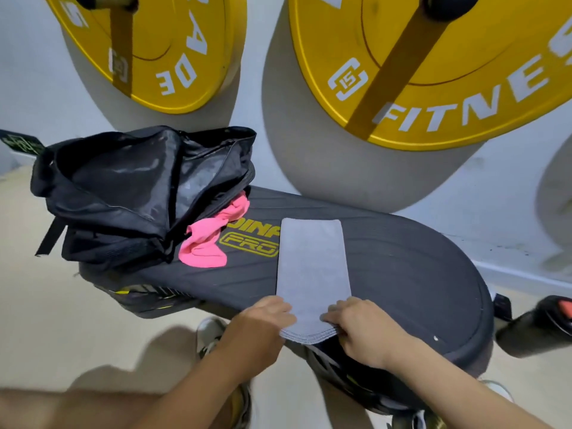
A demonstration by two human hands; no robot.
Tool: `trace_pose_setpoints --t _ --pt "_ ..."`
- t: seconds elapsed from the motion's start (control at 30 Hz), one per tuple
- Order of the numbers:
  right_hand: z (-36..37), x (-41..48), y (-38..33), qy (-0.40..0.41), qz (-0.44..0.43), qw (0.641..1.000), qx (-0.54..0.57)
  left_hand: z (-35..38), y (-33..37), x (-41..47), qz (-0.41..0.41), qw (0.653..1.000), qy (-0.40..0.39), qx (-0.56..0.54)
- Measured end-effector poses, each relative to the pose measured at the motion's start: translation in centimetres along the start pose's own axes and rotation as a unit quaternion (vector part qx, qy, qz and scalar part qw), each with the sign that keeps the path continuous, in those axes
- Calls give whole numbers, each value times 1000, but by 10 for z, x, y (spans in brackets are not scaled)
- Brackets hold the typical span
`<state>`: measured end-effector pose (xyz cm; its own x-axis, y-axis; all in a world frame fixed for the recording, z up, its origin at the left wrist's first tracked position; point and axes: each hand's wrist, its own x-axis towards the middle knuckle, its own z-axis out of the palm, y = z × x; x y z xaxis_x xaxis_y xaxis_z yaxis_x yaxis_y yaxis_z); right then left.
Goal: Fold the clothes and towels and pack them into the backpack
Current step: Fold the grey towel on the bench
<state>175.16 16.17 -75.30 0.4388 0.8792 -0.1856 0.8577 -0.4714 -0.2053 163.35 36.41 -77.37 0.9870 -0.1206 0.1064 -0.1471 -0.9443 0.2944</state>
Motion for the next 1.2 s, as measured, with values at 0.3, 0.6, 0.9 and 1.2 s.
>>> trace_pose_setpoints --t 0.3,0.6,0.9,1.2 --pt "12 -21 -5 13 -34 999 -31 24 9 -5 -42 991 -107 67" --pt "-41 -19 -2 -148 63 964 211 -37 25 10 -160 922 -270 -227" --pt "-41 5 27 -34 165 812 559 -28 10 28 -312 773 -34 -551" --pt "-14 77 27 166 311 893 278 13 -16 94 -384 850 172 -316"
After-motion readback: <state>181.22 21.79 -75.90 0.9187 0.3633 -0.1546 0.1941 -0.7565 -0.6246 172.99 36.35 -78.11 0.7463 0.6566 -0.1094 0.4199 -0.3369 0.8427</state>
